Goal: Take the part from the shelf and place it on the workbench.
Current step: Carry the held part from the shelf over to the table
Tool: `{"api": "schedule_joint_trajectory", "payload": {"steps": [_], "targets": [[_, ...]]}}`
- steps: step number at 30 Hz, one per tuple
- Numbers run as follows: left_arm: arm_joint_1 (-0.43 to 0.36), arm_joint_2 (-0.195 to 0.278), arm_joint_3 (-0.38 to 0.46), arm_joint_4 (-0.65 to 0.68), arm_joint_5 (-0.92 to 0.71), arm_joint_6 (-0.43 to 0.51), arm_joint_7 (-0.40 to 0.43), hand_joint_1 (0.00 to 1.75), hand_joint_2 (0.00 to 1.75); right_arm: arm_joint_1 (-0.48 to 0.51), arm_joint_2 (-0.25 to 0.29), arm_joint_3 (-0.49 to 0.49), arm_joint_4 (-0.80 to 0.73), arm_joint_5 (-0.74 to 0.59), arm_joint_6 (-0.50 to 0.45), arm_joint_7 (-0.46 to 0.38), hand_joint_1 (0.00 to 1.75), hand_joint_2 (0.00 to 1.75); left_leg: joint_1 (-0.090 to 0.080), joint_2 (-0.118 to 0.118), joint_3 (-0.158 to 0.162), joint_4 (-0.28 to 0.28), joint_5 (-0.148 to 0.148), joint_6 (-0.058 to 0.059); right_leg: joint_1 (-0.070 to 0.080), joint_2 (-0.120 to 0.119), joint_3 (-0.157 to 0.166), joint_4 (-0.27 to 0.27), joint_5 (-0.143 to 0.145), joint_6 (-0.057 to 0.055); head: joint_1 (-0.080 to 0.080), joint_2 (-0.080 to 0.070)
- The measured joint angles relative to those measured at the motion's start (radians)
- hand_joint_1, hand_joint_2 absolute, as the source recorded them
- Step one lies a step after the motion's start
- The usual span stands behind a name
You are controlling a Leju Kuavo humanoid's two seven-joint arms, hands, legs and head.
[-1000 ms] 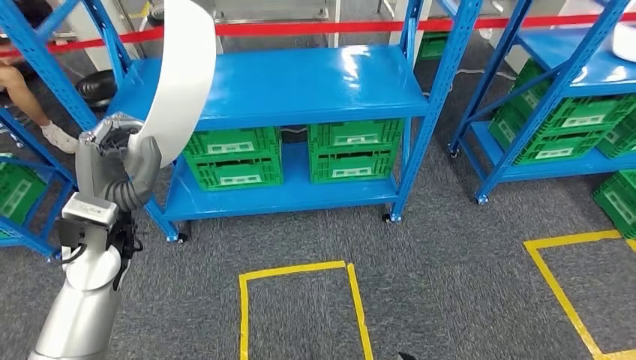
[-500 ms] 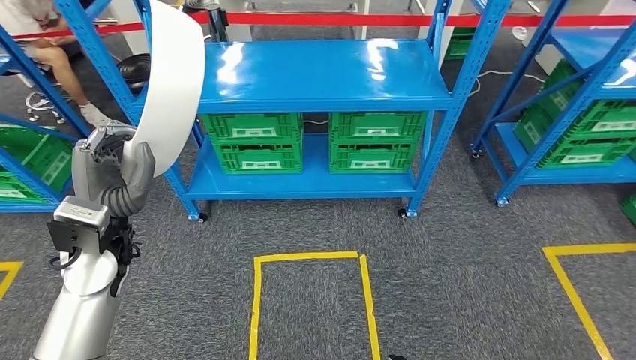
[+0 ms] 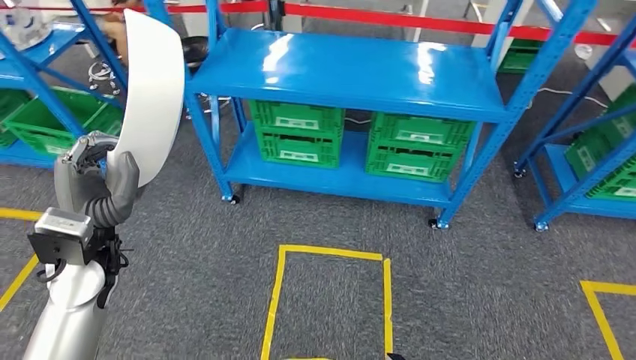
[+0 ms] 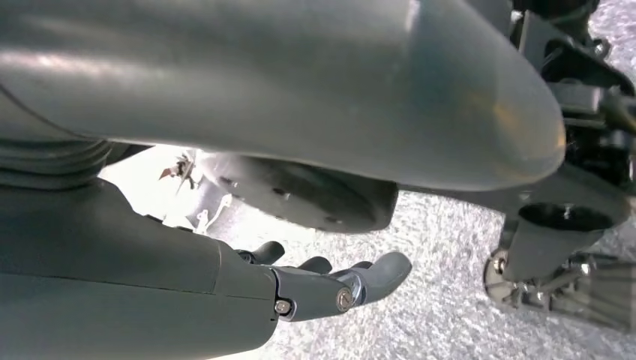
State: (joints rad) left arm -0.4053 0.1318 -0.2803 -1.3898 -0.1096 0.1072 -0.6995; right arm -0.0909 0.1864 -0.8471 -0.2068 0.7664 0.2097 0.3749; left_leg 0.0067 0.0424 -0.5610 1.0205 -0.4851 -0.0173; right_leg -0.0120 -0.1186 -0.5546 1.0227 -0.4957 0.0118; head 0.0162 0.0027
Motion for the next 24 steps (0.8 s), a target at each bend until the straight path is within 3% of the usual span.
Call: {"api": "schedule_joint_trajectory", "payload": {"steps": [2, 4, 5, 6, 7, 9, 10, 12, 13, 15, 17, 19, 21, 22, 23, 24], "targets": [[0.008, 0.005, 0.004, -0.008, -0.004, 0.006, 0.000, 1.75, 1.75, -0.002, -0.001, -0.009, 0.000, -0.014, 0.002, 0.000, 0.00, 0.00, 0.003, -0.023, -0.002, -0.004, 0.006, 0.015, -0.004, 0.038, -0.019, 0.045, -0.033, 0.009, 0.002, 0.000], [0.013, 0.006, 0.005, -0.011, -0.010, 0.015, -0.001, 1.75, 1.75, -0.001, -0.002, -0.017, 0.000, -0.017, 0.003, -0.001, 0.00, 0.00, 0.004, -0.046, -0.007, -0.005, 0.011, 0.024, -0.005, 0.092, -0.077, 0.169, -0.094, 0.012, 0.005, 0.000], [0.017, 0.006, 0.005, -0.013, -0.012, 0.019, 0.000, 1.75, 1.75, 0.000, -0.003, -0.019, 0.000, -0.014, 0.003, -0.001, 0.00, 0.00, 0.002, -0.059, -0.010, -0.004, 0.012, 0.026, -0.004, 0.103, -0.109, 0.232, -0.117, 0.011, 0.007, 0.000], [0.023, 0.006, 0.007, -0.017, -0.014, 0.022, 0.000, 1.75, 1.75, 0.002, -0.004, -0.020, 0.000, -0.010, 0.004, 0.000, 0.00, 0.00, 0.001, -0.073, -0.011, -0.003, 0.013, 0.027, -0.002, 0.109, -0.131, 0.272, -0.123, 0.009, 0.007, 0.000], [0.029, 0.006, 0.009, -0.023, -0.015, 0.025, 0.000, 1.75, 1.75, 0.003, -0.006, -0.020, 0.000, -0.007, 0.005, 0.001, 0.00, 0.00, -0.001, -0.087, -0.012, -0.001, 0.014, 0.028, -0.001, 0.113, -0.134, 0.273, -0.110, 0.006, 0.007, 0.000], [0.038, 0.008, 0.013, -0.037, -0.017, 0.029, 0.000, 1.75, 1.75, 0.003, -0.008, -0.020, 0.000, -0.002, 0.008, 0.002, 0.00, 0.00, -0.002, -0.115, -0.014, 0.004, 0.014, 0.027, 0.001, 0.132, -0.089, 0.171, -0.042, -0.005, 0.007, 0.000], [0.041, 0.008, 0.015, -0.044, -0.018, 0.031, 0.000, 1.75, 1.75, 0.002, -0.010, -0.020, 0.000, 0.000, 0.009, 0.001, 0.00, 0.00, -0.002, -0.128, -0.016, 0.006, 0.014, 0.025, 0.001, 0.156, -0.058, 0.105, -0.017, -0.011, 0.007, 0.000], [0.047, 0.009, 0.017, -0.058, -0.021, 0.033, 0.000, 1.75, 1.75, 0.001, -0.013, -0.020, 0.000, 0.004, 0.005, -0.004, 0.00, 0.00, 0.000, -0.153, -0.024, 0.010, 0.016, 0.014, 0.001, 0.193, -0.020, 0.020, 0.003, -0.016, 0.006, 0.000], [0.051, 0.010, 0.018, -0.065, -0.024, 0.035, 0.000, 1.75, 1.75, 0.001, -0.014, -0.020, 0.000, 0.007, -0.003, -0.007, 0.00, 0.00, 0.002, -0.165, -0.029, 0.009, 0.019, 0.006, 0.002, 0.197, -0.017, 0.012, -0.001, -0.016, 0.006, 0.000], [0.062, 0.013, 0.020, -0.074, -0.033, 0.039, 0.000, 1.75, 1.75, -0.001, -0.013, -0.020, 0.000, 0.013, -0.031, -0.009, 0.00, 0.00, 0.006, -0.179, -0.036, 0.005, 0.025, -0.008, 0.002, 0.174, -0.012, 0.003, 0.003, -0.022, 0.007, 0.000], [0.065, 0.015, 0.024, -0.076, -0.044, 0.038, 0.000, 1.75, 1.75, -0.003, -0.013, -0.020, 0.000, 0.021, -0.051, -0.009, 0.00, 0.00, 0.002, -0.135, -0.055, 0.039, 0.004, -0.018, -0.003, 0.147, -0.005, -0.008, 0.010, -0.034, 0.002, 0.000], [0.064, 0.013, 0.027, -0.073, -0.057, 0.033, 0.000, 1.75, 1.75, -0.004, -0.014, -0.020, 0.000, 0.029, -0.055, -0.011, 0.00, 0.00, 0.001, -0.072, -0.107, 0.146, -0.052, -0.027, -0.003, 0.120, -0.004, -0.012, 0.012, -0.041, -0.005, 0.000], [0.067, 0.010, 0.028, -0.066, -0.066, 0.028, 0.000, 1.75, 1.75, -0.004, -0.014, -0.020, 0.000, 0.035, -0.055, -0.011, 0.00, 0.00, 0.004, -0.054, -0.159, 0.255, -0.091, -0.034, -0.002, 0.091, -0.004, -0.012, 0.011, -0.042, -0.006, 0.000], [0.068, 0.008, 0.029, -0.063, -0.070, 0.025, 0.001, 1.75, 1.75, -0.004, -0.013, -0.020, 0.000, 0.037, -0.055, -0.011, 0.00, 0.00, 0.006, -0.051, -0.165, 0.268, -0.085, -0.036, -0.002, 0.077, -0.005, -0.012, 0.010, -0.042, -0.006, 0.000], [0.069, 0.007, 0.030, -0.061, -0.074, 0.022, 0.001, 1.75, 1.75, -0.005, -0.013, -0.020, 0.000, 0.038, -0.055, -0.011, 0.00, 0.00, 0.007, -0.046, -0.150, 0.241, -0.062, -0.037, -0.003, 0.063, -0.004, -0.011, 0.009, -0.041, -0.006, 0.000], [0.068, 0.006, 0.033, -0.059, -0.079, 0.020, 0.002, 1.75, 1.75, -0.007, -0.013, -0.020, 0.000, 0.039, -0.055, -0.011, 0.00, 0.00, 0.007, -0.034, -0.117, 0.180, -0.029, -0.037, -0.003, 0.051, -0.003, -0.010, 0.008, -0.039, -0.006, 0.000]]}}
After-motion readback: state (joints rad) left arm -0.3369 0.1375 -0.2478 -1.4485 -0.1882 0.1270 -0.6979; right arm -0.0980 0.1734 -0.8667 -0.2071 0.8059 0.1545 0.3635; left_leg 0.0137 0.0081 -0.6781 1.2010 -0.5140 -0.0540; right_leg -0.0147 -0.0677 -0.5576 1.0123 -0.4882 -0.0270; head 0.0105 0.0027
